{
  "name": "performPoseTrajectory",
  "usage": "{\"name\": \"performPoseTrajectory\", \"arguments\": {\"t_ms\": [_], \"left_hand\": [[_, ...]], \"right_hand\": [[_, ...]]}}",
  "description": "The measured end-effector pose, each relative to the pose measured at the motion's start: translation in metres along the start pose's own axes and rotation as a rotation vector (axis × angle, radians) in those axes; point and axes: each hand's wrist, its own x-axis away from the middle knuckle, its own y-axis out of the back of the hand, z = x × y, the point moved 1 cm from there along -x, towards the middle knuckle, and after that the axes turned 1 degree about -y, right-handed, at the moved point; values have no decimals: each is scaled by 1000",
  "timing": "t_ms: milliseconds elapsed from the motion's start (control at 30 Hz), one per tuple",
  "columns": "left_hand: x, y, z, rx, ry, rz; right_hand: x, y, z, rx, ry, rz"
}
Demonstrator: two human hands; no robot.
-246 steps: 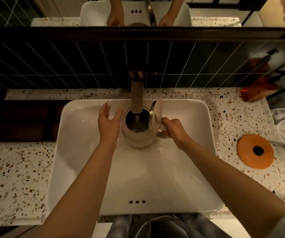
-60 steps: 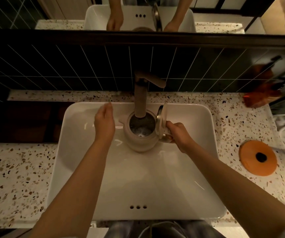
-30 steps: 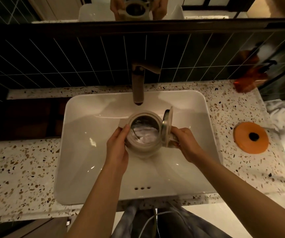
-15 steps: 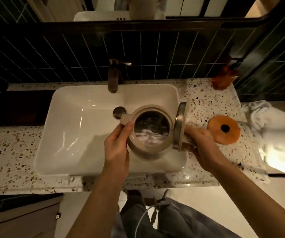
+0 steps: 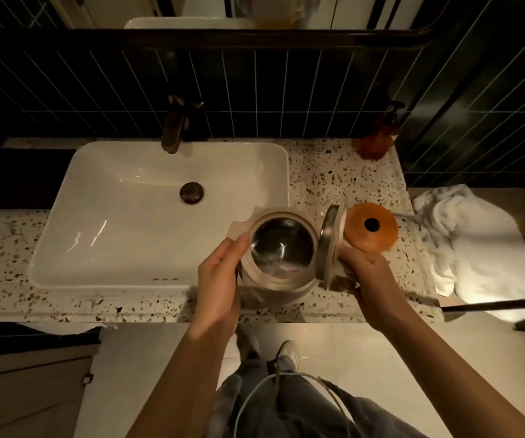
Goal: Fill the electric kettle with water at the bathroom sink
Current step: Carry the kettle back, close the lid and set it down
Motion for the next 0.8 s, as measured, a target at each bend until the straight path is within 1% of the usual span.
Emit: {"name": "performPoseTrajectory", "arguments": {"t_ms": [133,233,300,500,567,600,667,700,733,800], "left_hand": [[-2,4,1,-32,11,20],[-6,8,0,-67,5,47],[-10,9,0,-103,-16,66],[-13,10,-7,-223,-51,49],[-9,9,-10,-334,-63,36],[-6,8,-12,-459,-112,15],[7,2,-21,-742,-327,-6],[15,-5,-26,-802,-450,23],[22,-12,-30,-806,-537,73],[34,-27,-38,-769,-626,191]], "right_hand": [[2,-5,-10,-9,-64,-63],[3,-10,-13,-63,-89,-88],[2,-12,-17,-88,-84,-97],[-1,-12,-22,-93,-54,-79],[-2,-12,-22,-80,-39,-86],[-2,-12,-22,-67,-30,-87],[-1,-12,-22,-39,-21,-94],[0,-12,-22,-28,-18,-98],[1,-13,-22,-20,-14,-101],[2,-13,-20,3,-5,-106]]}}
